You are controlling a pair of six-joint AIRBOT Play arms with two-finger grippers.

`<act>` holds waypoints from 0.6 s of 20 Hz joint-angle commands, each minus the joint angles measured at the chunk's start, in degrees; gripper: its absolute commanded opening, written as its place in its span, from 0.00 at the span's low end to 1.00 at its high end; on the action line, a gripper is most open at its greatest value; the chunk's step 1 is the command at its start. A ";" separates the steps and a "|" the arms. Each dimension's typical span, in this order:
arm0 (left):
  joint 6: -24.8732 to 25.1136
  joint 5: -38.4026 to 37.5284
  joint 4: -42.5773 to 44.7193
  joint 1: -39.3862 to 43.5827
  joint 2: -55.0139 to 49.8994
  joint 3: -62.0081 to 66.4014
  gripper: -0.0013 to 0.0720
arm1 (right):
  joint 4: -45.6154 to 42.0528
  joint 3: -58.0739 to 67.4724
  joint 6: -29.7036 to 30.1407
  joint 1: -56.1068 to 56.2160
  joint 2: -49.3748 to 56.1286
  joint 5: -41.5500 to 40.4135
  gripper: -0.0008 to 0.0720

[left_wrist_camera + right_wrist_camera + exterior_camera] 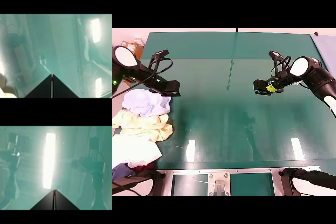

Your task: Fold the shirts.

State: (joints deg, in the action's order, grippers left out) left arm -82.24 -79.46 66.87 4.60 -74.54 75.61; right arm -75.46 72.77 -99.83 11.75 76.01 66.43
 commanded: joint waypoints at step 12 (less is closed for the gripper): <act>0.15 8.63 0.92 0.00 -0.04 -0.04 0.05 | 0.02 -0.37 -0.02 0.07 0.24 0.00 0.03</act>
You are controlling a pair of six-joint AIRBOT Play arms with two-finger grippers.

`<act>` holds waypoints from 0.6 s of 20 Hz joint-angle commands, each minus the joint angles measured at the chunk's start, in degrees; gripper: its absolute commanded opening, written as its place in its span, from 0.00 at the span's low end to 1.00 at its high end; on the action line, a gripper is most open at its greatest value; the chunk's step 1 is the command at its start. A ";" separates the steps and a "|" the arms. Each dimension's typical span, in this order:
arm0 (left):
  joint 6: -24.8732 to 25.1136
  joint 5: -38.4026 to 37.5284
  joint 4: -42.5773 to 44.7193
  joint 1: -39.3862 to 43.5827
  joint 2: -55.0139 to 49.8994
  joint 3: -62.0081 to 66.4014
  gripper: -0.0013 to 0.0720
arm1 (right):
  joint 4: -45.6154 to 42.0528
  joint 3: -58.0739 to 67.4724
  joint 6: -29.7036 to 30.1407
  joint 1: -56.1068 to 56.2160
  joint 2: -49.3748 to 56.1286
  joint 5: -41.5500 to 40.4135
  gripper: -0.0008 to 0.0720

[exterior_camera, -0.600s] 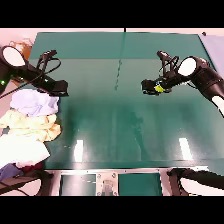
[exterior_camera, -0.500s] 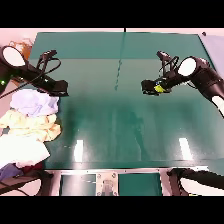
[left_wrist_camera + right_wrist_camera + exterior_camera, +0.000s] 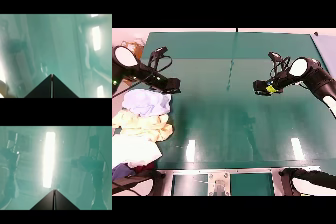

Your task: Fold the shirts.

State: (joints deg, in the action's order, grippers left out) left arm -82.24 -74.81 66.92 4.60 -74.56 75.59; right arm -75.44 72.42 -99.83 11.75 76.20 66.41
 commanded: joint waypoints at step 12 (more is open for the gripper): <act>-4.72 8.31 32.48 -13.55 -6.14 -6.80 1.00 | 0.00 -0.02 -0.02 0.07 0.04 0.02 0.03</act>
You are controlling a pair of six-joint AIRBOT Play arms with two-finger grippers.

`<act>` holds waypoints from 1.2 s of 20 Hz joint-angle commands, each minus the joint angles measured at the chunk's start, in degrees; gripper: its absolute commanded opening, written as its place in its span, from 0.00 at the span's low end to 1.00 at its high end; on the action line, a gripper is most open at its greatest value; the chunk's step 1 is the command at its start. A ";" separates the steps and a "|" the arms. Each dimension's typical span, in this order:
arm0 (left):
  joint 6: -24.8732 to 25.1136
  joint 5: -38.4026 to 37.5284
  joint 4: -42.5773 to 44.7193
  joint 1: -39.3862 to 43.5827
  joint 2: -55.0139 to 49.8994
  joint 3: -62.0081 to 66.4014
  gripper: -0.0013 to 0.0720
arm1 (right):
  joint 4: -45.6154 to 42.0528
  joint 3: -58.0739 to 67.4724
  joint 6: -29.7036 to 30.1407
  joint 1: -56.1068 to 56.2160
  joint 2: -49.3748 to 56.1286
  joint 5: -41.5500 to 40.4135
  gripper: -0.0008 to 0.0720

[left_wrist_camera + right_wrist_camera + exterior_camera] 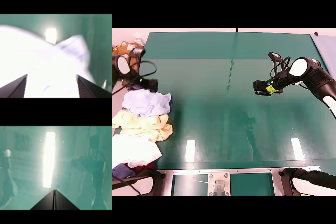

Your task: Fold the shirts.

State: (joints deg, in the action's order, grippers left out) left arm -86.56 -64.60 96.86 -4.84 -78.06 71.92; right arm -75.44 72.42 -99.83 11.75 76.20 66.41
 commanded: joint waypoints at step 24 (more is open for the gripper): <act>7.52 -0.57 -20.06 31.34 -8.09 24.85 0.05 | 0.02 5.79 1.14 -10.78 0.00 10.71 0.03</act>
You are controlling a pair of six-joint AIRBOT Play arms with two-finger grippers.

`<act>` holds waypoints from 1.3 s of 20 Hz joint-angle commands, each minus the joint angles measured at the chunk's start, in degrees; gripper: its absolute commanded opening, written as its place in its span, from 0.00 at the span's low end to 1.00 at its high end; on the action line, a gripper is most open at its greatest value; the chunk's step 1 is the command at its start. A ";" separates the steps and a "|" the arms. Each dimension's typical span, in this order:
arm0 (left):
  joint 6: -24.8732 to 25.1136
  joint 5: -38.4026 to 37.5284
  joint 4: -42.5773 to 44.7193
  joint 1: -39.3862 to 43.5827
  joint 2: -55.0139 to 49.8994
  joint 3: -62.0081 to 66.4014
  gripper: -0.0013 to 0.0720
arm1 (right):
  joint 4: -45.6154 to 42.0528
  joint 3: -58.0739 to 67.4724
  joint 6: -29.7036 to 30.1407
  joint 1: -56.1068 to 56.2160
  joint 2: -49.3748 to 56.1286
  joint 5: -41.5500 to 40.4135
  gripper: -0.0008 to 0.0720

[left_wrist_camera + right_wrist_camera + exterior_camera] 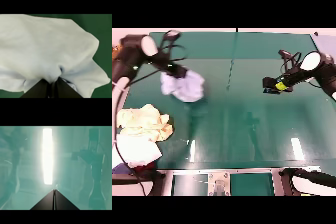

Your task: Fold the shirts.

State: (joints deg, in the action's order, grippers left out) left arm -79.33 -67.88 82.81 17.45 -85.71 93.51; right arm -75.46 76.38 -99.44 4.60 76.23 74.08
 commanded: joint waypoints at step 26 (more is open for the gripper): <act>11.37 13.18 -48.78 -3.61 -19.21 -14.95 0.80 | 26.91 -21.70 17.22 -4.70 13.99 -15.98 0.40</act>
State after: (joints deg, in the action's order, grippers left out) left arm -71.02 -56.66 40.77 13.98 -101.89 79.42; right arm -51.33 55.61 -83.88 -2.92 87.26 61.28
